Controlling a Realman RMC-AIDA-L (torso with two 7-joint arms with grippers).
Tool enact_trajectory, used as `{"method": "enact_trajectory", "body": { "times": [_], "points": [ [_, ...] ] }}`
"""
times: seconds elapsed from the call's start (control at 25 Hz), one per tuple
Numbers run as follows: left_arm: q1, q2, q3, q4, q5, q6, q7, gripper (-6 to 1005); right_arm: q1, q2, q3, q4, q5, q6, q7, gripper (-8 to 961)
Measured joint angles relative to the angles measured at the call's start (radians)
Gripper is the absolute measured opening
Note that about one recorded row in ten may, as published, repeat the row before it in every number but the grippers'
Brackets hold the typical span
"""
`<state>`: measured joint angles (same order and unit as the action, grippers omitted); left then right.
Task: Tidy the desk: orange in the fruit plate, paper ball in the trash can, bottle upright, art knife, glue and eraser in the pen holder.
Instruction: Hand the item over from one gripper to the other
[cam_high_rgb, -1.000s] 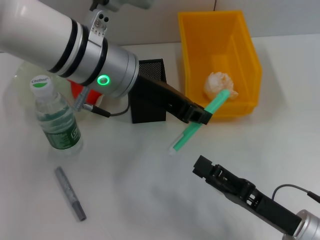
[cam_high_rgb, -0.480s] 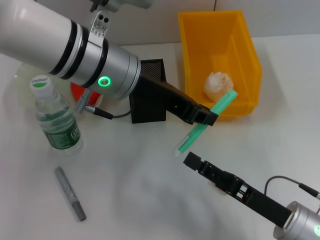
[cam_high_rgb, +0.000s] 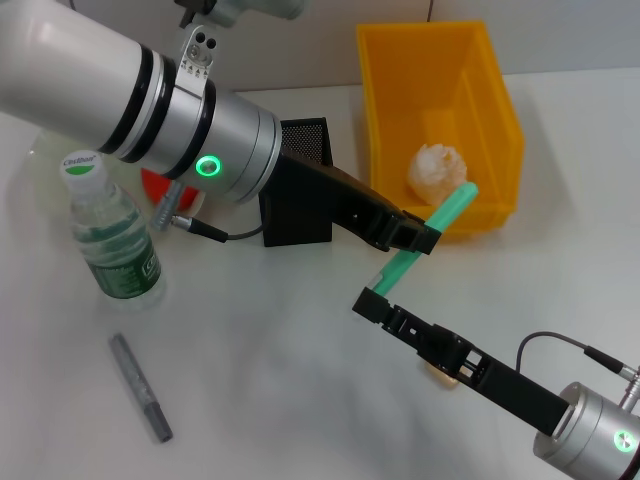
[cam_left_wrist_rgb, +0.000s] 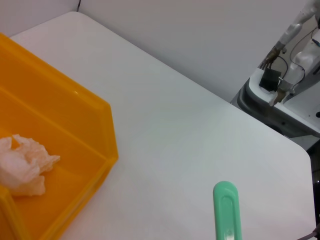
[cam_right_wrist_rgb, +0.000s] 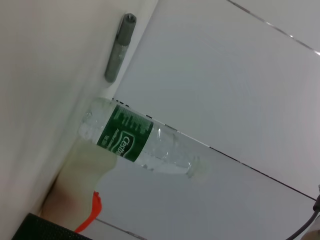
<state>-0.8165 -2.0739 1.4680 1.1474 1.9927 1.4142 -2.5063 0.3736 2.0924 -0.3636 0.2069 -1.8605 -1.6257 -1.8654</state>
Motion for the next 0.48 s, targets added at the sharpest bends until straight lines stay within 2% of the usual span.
{"method": "enact_trajectory", "body": {
  "times": [0.32,0.48],
  "points": [
    [0.000,0.000,0.000,-0.010,-0.001,0.000,0.001,186,0.007,0.000,0.003,0.004,0.001,-0.006,-0.001,839],
    [0.001,0.000,0.000,-0.011,-0.002,0.001,0.001,186,0.007,0.000,0.038,0.021,0.003,-0.012,-0.030,838]
  ]
}}
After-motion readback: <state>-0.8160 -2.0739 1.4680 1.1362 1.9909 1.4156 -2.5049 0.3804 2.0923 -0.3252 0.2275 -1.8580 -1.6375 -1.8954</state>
